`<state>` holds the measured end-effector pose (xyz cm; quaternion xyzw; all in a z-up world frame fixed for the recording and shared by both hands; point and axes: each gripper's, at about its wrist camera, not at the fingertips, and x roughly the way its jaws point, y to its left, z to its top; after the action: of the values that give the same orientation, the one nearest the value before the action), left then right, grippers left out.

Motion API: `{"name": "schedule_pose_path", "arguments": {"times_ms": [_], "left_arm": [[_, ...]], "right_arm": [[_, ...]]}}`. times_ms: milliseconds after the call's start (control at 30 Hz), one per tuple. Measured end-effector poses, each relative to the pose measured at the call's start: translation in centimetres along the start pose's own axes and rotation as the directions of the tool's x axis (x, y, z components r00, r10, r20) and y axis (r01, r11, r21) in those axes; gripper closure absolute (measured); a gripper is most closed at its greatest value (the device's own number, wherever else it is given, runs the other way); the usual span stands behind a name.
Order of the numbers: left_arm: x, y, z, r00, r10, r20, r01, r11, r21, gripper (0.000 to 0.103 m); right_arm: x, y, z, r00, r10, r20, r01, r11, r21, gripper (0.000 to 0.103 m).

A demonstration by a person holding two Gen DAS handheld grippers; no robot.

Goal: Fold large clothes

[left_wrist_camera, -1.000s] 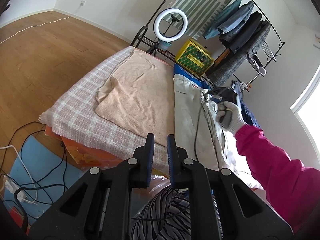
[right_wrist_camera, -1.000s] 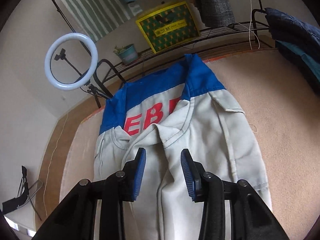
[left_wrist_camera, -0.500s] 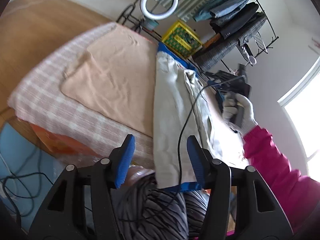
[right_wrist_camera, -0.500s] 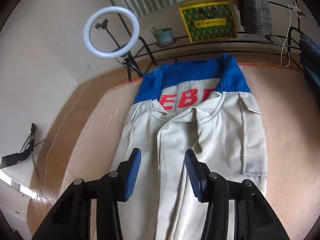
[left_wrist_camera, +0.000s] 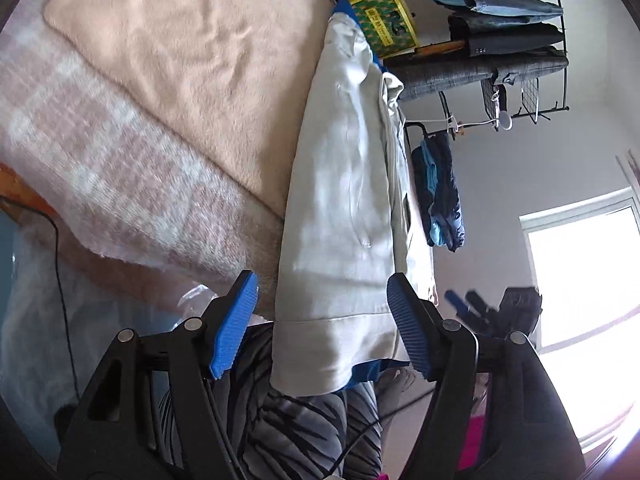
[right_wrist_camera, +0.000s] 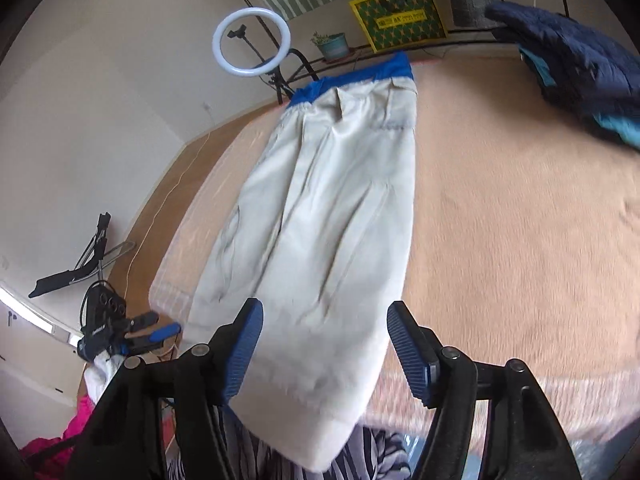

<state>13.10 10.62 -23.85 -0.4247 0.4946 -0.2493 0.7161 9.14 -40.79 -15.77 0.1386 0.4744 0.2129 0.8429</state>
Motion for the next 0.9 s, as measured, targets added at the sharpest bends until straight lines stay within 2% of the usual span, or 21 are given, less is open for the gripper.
{"name": "schedule_pose_path", "arguments": {"times_ms": [167, 433, 567, 633, 667, 700, 733, 767, 900], "left_arm": [[2.1, -0.8, -1.5, 0.997, -0.025, -0.071, 0.026, 1.000, 0.013, 0.034], [2.9, -1.8, -2.4, 0.994, -0.070, -0.089, 0.069, 0.998, -0.013, 0.035], [2.8, -2.5, -2.4, 0.995, -0.053, -0.082, 0.052, 0.999, -0.014, 0.059], [2.6, -2.9, -2.4, 0.996, -0.039, -0.078, 0.039, 0.999, -0.003, 0.064], [2.4, -3.1, -2.4, 0.997, -0.034, -0.072, 0.035, 0.999, 0.005, 0.066], [2.4, -3.5, -2.3, 0.997, -0.028, -0.065, 0.029, 0.999, 0.015, 0.068], [2.1, -3.9, -2.3, 0.998, -0.017, -0.056, 0.018, 0.999, 0.027, 0.070], [1.9, -4.3, -2.3, 0.999, -0.010, -0.046, 0.011, 0.999, 0.033, 0.072], [1.5, -6.5, -2.1, 1.000, -0.013, -0.020, 0.014, 0.998, 0.059, 0.075]], "right_arm": [[0.4, -2.0, -4.2, 0.998, 0.039, -0.044, -0.036, 0.997, 0.074, 0.033], [2.2, -2.4, -6.1, 0.990, 0.096, -0.099, -0.088, 0.992, 0.085, 0.032], [4.0, -2.8, -6.0, 0.978, 0.150, -0.144, -0.133, 0.983, 0.125, 0.032], [4.5, -3.0, -6.5, 0.973, 0.182, -0.145, -0.162, 0.977, 0.141, 0.035], [4.9, -3.0, -6.4, 0.969, 0.201, -0.145, -0.180, 0.973, 0.146, 0.042], [5.1, -2.9, -6.5, 0.964, 0.223, -0.147, -0.201, 0.968, 0.150, 0.054], [5.2, -2.7, -6.5, 0.966, 0.214, -0.143, -0.194, 0.970, 0.146, 0.057], [5.2, -2.7, -6.5, 0.970, 0.201, -0.135, -0.183, 0.974, 0.134, 0.069], [4.0, -2.0, -5.9, 0.973, 0.217, -0.072, -0.206, 0.969, 0.138, 0.085]]}}
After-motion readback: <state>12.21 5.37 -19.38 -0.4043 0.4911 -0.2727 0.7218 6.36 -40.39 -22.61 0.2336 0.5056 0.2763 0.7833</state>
